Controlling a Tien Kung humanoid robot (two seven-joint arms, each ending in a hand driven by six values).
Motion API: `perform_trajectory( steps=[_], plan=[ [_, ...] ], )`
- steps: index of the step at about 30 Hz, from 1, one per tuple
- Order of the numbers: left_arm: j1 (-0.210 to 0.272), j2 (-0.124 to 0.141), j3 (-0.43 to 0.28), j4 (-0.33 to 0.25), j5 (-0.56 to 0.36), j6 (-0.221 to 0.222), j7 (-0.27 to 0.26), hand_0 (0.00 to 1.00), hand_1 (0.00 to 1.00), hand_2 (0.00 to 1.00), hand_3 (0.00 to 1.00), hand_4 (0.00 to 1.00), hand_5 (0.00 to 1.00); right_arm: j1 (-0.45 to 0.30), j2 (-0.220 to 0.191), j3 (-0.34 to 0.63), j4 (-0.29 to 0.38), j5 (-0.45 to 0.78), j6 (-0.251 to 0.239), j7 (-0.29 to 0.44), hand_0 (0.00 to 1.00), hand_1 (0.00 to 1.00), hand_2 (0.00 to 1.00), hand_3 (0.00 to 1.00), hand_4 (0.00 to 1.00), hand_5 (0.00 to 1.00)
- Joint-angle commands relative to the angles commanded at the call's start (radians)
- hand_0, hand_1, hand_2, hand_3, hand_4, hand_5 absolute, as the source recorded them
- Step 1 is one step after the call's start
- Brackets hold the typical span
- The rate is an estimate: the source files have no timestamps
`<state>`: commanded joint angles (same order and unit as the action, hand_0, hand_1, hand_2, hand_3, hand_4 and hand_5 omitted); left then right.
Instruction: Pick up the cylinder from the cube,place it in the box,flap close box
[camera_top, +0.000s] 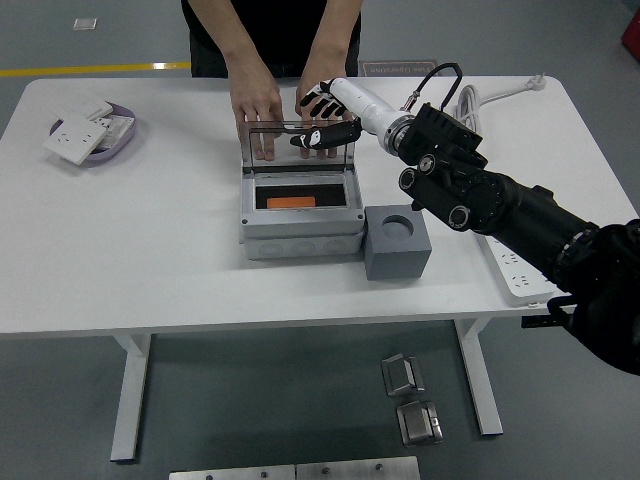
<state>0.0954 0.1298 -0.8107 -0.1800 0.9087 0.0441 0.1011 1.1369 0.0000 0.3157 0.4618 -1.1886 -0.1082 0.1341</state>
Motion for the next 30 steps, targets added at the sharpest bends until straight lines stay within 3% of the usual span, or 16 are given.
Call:
perform_trajectory(
  steps=[8, 23, 30],
  plan=[
    [0.004, -0.007, 0.024, 0.0, -0.017, 0.0, -0.008, 0.585, 0.626, 0.583, 0.611, 0.581, 0.211, -0.018, 0.0, -0.005, 0.032, -0.008, -0.003, 0.001, 0.709, 0.669, 0.661, 0.729, 0.91, 0.4],
    [0.015, -0.014, 0.03, 0.0, -0.029, 0.003, -0.019, 0.585, 0.625, 0.582, 0.611, 0.58, 0.208, -0.053, 0.0, -0.023, 0.23, -0.083, -0.012, -0.018, 0.684, 0.664, 0.66, 0.726, 0.908, 0.406],
    [0.021, -0.016, 0.026, 0.0, -0.021, 0.003, -0.018, 0.585, 0.625, 0.582, 0.611, 0.58, 0.208, -0.064, 0.0, -0.024, 0.265, -0.107, -0.012, -0.024, 0.682, 0.665, 0.66, 0.725, 0.908, 0.409]
  ],
)
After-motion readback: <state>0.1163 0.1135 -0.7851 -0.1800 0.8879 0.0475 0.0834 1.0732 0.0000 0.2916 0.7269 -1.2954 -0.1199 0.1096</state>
